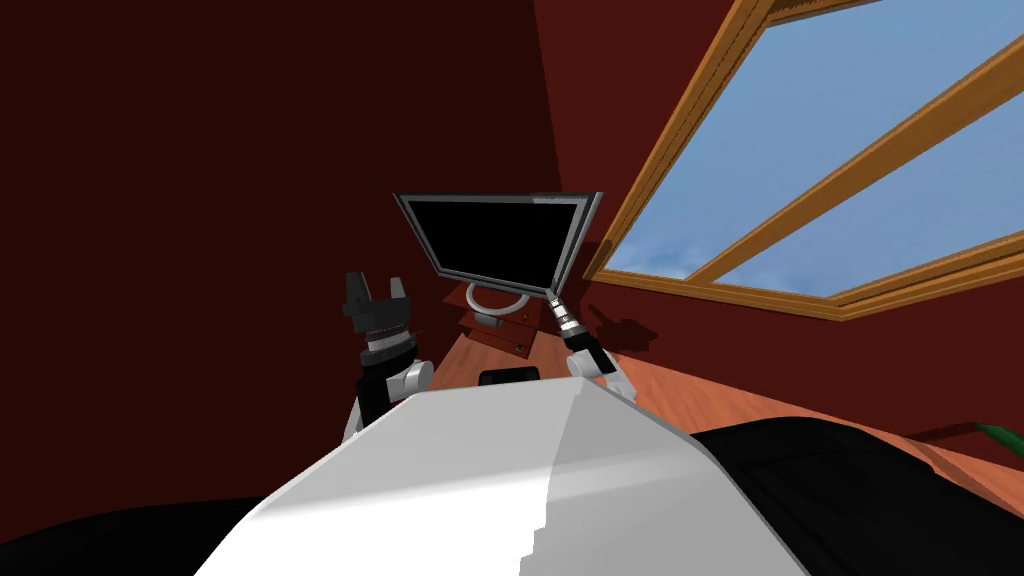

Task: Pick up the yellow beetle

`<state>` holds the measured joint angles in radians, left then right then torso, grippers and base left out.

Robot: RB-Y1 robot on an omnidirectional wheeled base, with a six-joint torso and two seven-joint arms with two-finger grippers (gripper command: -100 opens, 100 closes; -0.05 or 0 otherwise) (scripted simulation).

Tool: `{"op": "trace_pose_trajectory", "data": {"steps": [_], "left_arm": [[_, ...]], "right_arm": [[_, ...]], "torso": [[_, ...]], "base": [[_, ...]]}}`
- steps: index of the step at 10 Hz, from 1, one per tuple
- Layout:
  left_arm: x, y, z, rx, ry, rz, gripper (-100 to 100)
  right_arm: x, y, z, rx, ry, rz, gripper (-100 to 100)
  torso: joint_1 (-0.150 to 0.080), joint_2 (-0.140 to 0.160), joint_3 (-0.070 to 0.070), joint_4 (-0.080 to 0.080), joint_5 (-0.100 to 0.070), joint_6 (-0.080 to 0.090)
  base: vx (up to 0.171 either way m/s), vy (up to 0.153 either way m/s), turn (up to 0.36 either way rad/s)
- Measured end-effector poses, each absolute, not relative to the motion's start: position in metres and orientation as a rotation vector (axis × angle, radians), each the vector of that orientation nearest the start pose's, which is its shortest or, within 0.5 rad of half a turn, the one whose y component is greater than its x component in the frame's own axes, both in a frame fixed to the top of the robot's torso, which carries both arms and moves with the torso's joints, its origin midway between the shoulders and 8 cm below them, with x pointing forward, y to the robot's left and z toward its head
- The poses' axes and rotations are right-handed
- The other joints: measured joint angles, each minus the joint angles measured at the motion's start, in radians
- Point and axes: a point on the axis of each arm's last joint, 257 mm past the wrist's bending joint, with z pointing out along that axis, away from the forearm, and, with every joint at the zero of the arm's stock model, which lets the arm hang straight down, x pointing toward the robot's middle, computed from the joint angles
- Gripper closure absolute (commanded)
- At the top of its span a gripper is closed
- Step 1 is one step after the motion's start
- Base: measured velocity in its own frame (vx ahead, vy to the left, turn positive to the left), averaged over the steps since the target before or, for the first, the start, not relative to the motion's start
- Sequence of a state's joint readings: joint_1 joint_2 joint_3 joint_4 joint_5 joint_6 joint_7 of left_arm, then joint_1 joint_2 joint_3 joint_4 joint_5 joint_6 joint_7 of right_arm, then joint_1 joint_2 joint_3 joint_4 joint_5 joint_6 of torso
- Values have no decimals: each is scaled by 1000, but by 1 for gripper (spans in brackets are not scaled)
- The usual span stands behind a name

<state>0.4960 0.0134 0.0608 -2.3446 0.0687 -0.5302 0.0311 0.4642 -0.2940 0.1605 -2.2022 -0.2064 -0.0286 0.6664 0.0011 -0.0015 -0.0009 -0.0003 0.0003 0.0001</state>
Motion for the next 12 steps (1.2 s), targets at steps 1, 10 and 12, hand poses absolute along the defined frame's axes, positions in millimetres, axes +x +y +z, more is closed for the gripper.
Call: {"op": "trace_pose_trajectory", "data": {"steps": [1, 10, 12], "left_arm": [[320, 300, 61, -609, 503, -1339, 0], [320, 300, 61, -609, 503, -1339, 0], [320, 300, 61, -609, 503, -1339, 0]], "right_arm": [[413, -217, -132, 503, 1395, 828, -100], [419, -205, -199, 300, 1660, 617, -100], [417, -205, -218, 242, 1724, 565, -100]], "torso": [[0, 0, 0, 0, 0, 0], [0, 0, 0, 0, 0, 1], [0, 0, 0, 0, 0, 1]], "base": [[26, 15, 142], [22, 7, 100], [16, 3, 30]]}}
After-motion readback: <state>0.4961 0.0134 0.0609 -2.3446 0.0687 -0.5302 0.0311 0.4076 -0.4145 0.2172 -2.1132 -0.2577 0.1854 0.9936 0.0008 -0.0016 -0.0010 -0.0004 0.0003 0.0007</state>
